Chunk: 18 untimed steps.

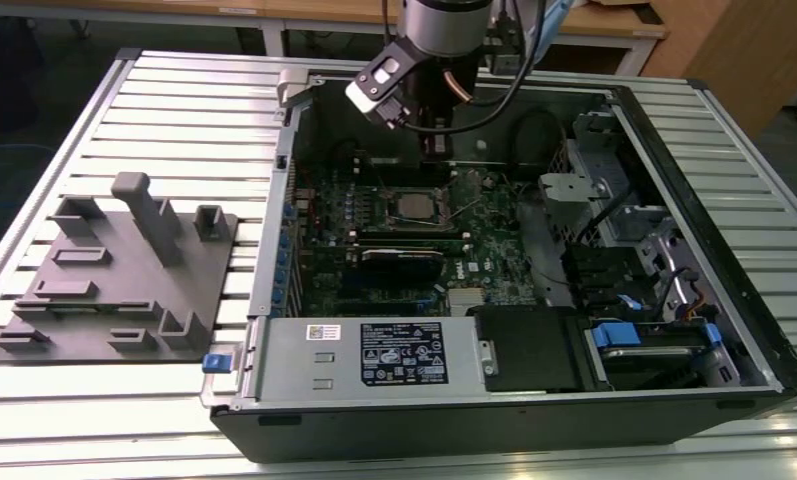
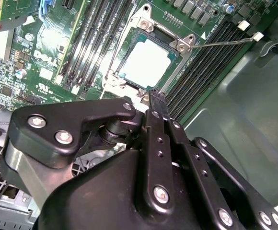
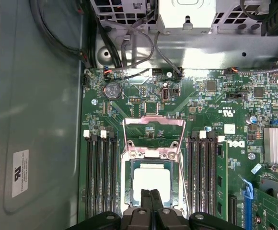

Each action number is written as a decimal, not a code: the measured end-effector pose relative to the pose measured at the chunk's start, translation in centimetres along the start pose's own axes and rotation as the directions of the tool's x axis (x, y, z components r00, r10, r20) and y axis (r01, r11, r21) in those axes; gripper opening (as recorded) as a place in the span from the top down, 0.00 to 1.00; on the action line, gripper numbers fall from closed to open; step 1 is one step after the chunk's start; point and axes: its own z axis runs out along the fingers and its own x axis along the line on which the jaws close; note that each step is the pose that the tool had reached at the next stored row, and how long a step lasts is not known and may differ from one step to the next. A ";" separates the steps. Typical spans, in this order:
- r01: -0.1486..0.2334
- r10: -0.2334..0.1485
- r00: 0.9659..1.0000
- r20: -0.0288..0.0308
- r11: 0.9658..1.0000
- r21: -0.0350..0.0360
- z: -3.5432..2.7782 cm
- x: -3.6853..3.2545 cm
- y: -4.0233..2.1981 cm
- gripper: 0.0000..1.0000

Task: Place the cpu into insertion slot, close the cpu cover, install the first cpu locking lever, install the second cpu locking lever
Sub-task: 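Close the cpu cover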

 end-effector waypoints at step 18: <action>0.000 0.000 1.000 0.000 1.000 0.000 -0.57 0.03 0.16 0.89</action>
